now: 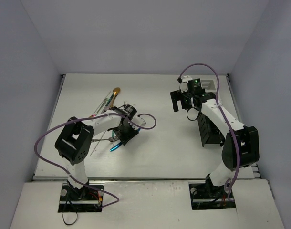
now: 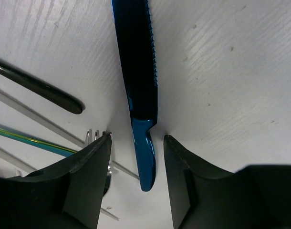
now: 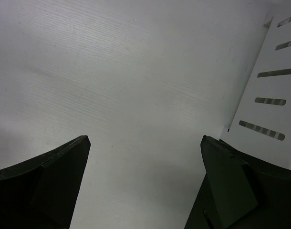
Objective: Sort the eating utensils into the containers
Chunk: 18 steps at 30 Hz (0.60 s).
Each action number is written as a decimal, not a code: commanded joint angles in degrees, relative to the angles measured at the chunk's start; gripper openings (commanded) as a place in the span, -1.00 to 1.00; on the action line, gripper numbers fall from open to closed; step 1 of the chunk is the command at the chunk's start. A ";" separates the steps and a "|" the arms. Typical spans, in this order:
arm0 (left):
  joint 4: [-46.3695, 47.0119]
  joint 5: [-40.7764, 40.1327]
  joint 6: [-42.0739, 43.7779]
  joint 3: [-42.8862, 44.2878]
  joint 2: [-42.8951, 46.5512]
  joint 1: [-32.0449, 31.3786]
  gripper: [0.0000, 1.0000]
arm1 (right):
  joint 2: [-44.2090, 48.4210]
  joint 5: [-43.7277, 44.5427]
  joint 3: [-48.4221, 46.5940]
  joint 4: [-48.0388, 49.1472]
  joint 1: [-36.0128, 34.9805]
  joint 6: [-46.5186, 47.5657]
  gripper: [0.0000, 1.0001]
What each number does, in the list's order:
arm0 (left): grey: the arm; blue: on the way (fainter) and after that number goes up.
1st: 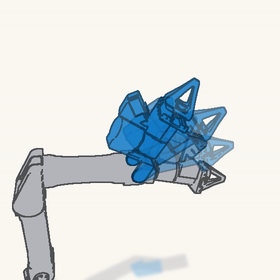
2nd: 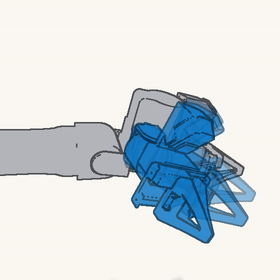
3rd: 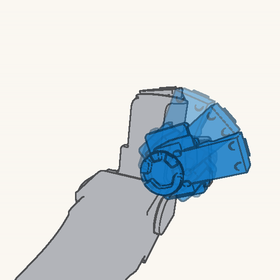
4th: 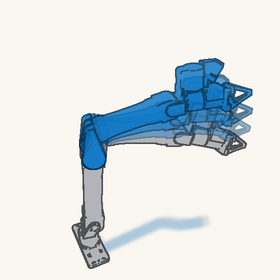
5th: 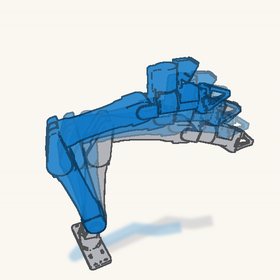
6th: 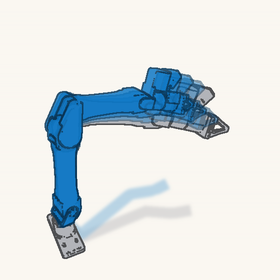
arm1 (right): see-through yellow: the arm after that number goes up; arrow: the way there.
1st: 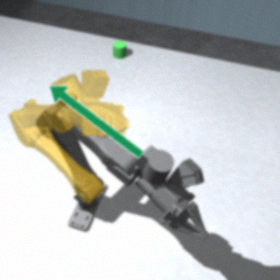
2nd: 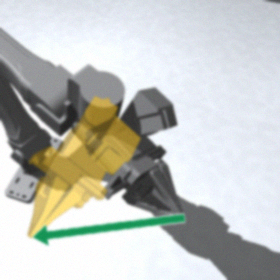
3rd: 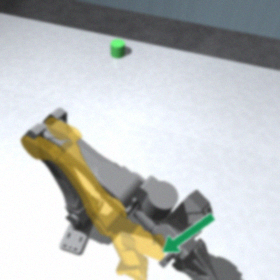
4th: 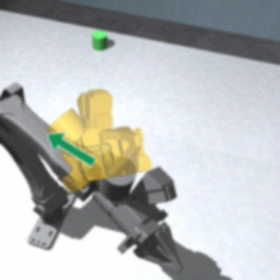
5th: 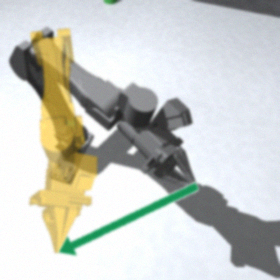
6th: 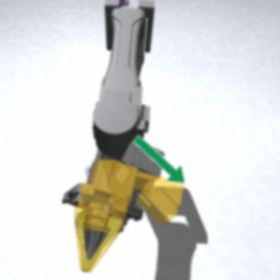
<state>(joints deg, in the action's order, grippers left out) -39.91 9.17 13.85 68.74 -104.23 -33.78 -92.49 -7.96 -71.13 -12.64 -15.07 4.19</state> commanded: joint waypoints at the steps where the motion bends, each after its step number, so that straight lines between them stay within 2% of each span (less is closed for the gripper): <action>1: 0.01 0.96 -0.20 2.28 -1.15 0.03 -0.14 | 2.49 -1.27 -1.73 2.10 0.07 -0.88 1.00; 7: 0.16 -1.34 -0.38 3.15 -1.42 0.03 -0.13 | 2.49 -1.53 -1.31 2.10 0.13 -0.70 1.00; 18: -0.29 -7.30 -0.58 2.03 5.73 0.12 -0.09 | 2.30 -2.40 -1.09 2.10 0.13 -0.67 1.00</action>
<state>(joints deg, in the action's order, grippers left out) -39.97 4.80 13.35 70.15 -104.28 -33.78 -92.49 -9.48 -71.13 -12.64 -15.07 4.08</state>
